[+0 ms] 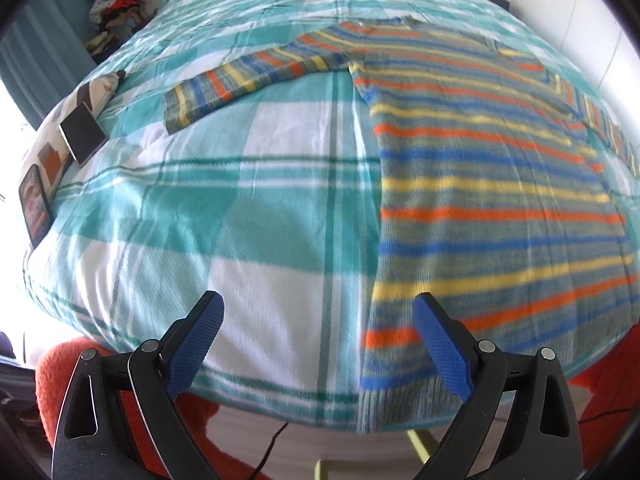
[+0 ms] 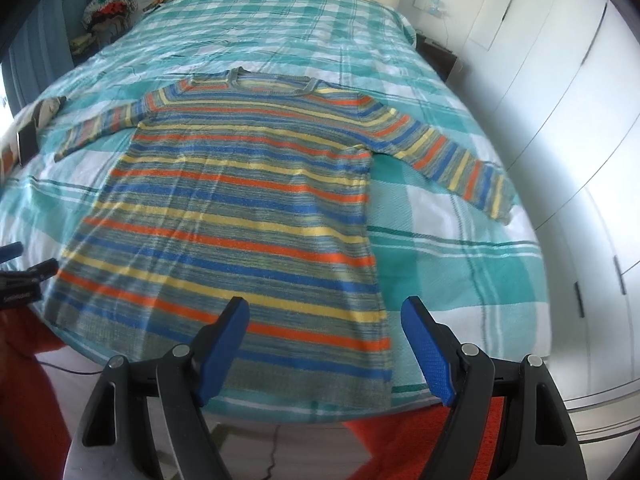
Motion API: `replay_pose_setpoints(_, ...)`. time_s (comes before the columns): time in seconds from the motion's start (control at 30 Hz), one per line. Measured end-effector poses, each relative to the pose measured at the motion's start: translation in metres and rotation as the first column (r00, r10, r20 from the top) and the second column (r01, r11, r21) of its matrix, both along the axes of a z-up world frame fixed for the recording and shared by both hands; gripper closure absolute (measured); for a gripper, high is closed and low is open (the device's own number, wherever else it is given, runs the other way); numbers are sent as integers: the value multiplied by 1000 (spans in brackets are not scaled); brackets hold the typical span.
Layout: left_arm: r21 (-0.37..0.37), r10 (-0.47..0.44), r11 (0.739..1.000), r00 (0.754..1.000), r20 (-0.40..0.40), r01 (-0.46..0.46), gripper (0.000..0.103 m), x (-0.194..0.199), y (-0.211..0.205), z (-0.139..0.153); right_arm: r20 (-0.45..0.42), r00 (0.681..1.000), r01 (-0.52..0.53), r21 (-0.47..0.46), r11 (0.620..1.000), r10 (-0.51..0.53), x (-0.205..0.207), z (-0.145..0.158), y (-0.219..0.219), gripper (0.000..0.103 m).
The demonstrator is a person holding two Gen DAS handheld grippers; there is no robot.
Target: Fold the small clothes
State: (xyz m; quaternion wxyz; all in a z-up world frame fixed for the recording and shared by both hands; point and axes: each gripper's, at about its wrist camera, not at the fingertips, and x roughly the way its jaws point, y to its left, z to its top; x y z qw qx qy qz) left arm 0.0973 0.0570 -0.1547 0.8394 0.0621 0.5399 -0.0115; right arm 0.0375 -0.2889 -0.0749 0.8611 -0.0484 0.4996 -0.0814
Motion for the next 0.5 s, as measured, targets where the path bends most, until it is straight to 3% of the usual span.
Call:
replay_pose_setpoints(0.23, -35, 33, 999, 999, 27, -32, 4, 37, -4, 3, 1, 999, 46, 82, 996, -46, 8, -8, -17, 25)
replay_pose_setpoints(0.37, -53, 47, 998, 999, 0, -47, 4, 49, -1, -19, 15, 998, 57, 167, 984, -60, 16, -11, -35, 25)
replay_pose_setpoints(0.5, -55, 91, 994, 995, -41, -93, 1, 52, 11, -47, 87, 992, 67, 244, 967, -90, 33, -9, -77, 25)
